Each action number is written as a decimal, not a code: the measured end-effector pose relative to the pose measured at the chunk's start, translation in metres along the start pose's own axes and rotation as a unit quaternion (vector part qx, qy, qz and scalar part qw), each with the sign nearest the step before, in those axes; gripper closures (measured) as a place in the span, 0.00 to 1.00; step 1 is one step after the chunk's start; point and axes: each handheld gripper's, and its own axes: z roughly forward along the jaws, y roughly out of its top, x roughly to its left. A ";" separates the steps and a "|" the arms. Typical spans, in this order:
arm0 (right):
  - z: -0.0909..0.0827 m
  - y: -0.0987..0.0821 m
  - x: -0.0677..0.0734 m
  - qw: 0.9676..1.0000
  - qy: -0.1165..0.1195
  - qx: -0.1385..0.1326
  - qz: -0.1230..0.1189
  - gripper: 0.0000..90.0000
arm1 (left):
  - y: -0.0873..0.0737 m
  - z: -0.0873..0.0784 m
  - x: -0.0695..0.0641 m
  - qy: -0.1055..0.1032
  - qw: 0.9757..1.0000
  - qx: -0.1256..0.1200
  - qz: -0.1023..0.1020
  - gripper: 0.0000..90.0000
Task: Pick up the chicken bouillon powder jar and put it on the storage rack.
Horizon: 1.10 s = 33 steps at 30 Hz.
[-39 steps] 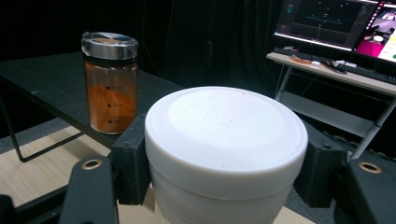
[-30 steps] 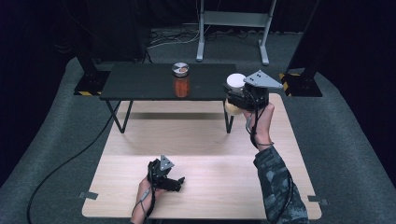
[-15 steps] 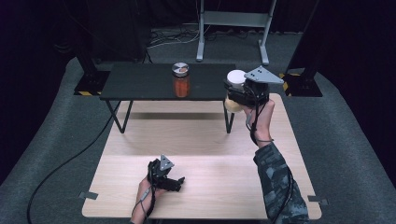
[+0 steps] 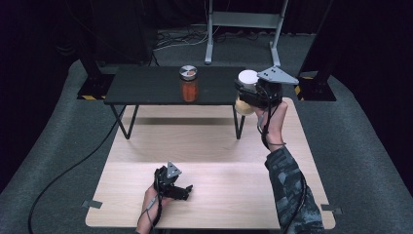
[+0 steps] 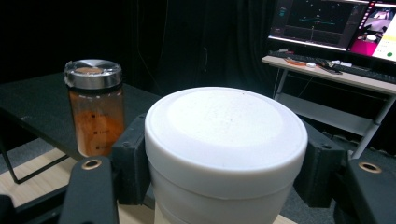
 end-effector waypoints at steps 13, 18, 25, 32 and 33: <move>0.008 0.005 -0.003 1.000 -0.002 0.004 0.011 0.36 | 0.000 0.000 0.000 -0.001 1.000 -0.001 0.002 0.02; 0.012 0.006 -0.006 1.000 -0.005 0.004 0.018 0.36 | 0.000 0.000 0.000 -0.001 1.000 -0.001 0.001 0.02; 0.019 0.005 -0.008 1.000 -0.011 0.009 0.023 0.36 | 0.000 0.000 0.000 -0.001 1.000 -0.001 0.002 0.02; 0.023 0.004 -0.010 0.999 -0.018 0.008 0.030 0.36 | 0.000 0.000 0.000 -0.001 1.000 0.000 0.003 0.02; 0.024 0.004 -0.010 0.999 -0.018 0.009 0.030 0.36 | 0.000 0.000 0.000 -0.001 1.000 0.000 0.002 0.02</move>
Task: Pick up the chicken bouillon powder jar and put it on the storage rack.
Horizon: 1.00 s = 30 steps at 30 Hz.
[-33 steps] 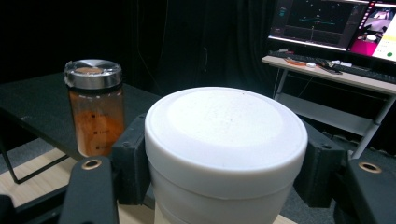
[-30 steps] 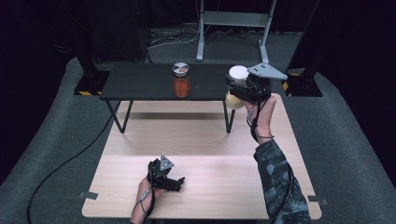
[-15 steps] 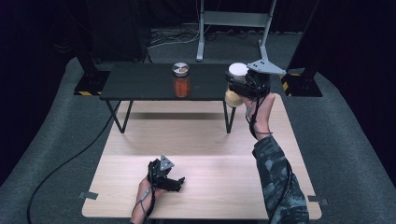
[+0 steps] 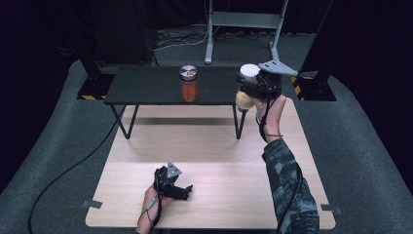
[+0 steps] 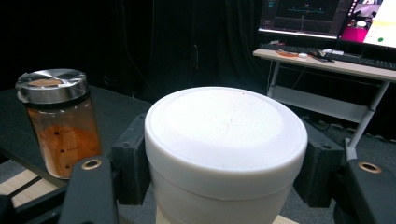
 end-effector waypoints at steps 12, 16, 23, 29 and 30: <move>0.010 0.004 0.000 1.000 -0.005 0.003 0.002 0.36 | 0.000 0.000 0.000 0.000 1.000 -0.002 -0.002 0.02; 0.013 0.006 0.001 1.000 -0.007 0.005 -0.001 0.36 | 0.000 0.000 0.000 0.000 1.000 -0.001 -0.002 0.02; 0.017 0.008 0.001 1.000 -0.007 0.005 0.002 0.36 | -0.001 0.000 0.000 0.000 1.000 -0.002 -0.002 0.02; 0.023 0.010 0.000 1.000 -0.008 0.009 0.003 0.36 | 0.000 0.000 0.000 0.000 1.000 -0.001 -0.002 0.02; 0.024 0.010 0.000 1.000 -0.007 0.009 0.004 0.36 | 0.000 0.000 0.000 0.000 1.000 -0.001 -0.002 0.02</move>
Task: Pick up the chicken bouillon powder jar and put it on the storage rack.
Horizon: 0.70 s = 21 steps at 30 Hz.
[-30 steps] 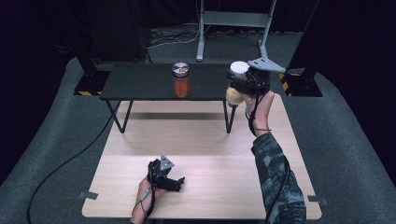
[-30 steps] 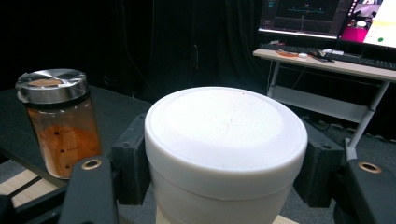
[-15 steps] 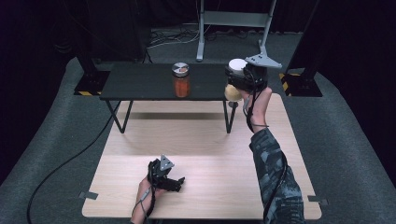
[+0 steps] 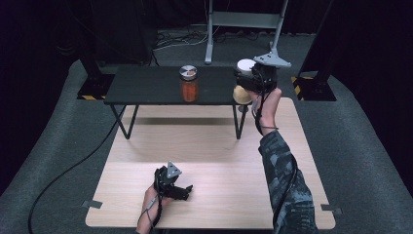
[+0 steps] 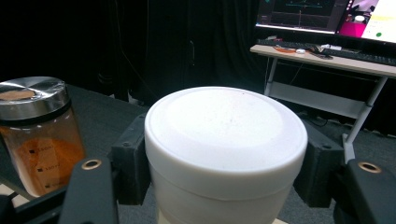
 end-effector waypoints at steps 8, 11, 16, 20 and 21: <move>0.008 0.002 0.001 1.000 -0.001 0.004 0.004 0.36 | 0.000 0.000 0.000 -0.001 1.000 0.000 0.000 0.02; 0.010 0.003 0.000 1.000 -0.002 0.005 0.004 0.36 | 0.000 0.000 0.000 -0.001 1.000 -0.001 0.001 0.02; 0.014 0.003 -0.002 1.000 -0.004 0.010 0.009 0.36 | 0.000 0.000 0.000 -0.001 1.000 -0.001 0.001 0.02; 0.015 0.001 -0.006 1.000 -0.001 0.008 0.020 0.36 | 0.000 0.000 0.000 -0.001 1.000 -0.001 0.001 0.02; 0.015 0.001 -0.007 1.000 -0.001 0.008 0.021 0.36 | 0.000 0.000 0.000 -0.001 1.000 -0.001 0.002 0.02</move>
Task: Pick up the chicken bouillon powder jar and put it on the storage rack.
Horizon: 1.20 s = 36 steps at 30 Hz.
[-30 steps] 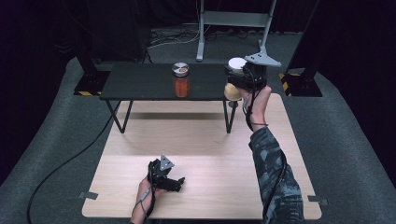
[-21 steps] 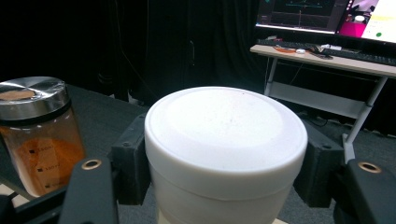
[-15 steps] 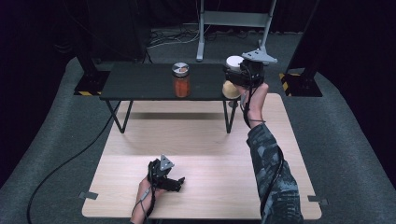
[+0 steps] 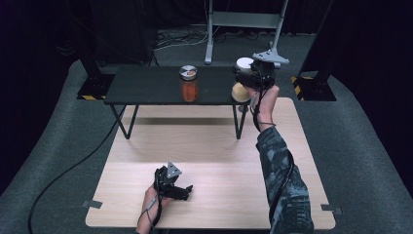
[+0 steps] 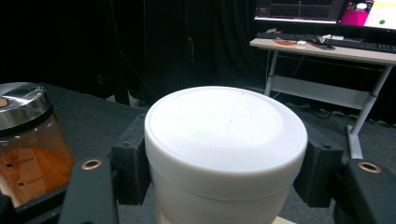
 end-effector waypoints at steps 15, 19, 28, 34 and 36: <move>0.000 -0.002 0.001 1.000 -0.001 -0.002 -0.002 0.36 | 0.000 0.000 -0.001 0.002 1.000 -0.001 0.000 0.02; -0.001 -0.001 0.000 1.000 0.001 0.000 -0.002 0.36 | -0.001 0.000 -0.001 0.002 1.000 -0.001 0.001 0.02; -0.002 0.017 -0.002 0.999 0.007 0.044 0.008 0.23 | 0.000 0.000 -0.001 0.002 1.000 0.000 0.002 0.02; -0.003 0.030 0.000 0.997 0.012 0.080 0.003 0.12 | -0.001 0.000 -0.002 0.003 1.000 -0.002 0.000 0.02; -0.004 0.035 0.001 0.995 0.012 0.099 0.003 0.07 | -0.001 0.000 -0.002 0.003 1.000 -0.001 0.001 0.02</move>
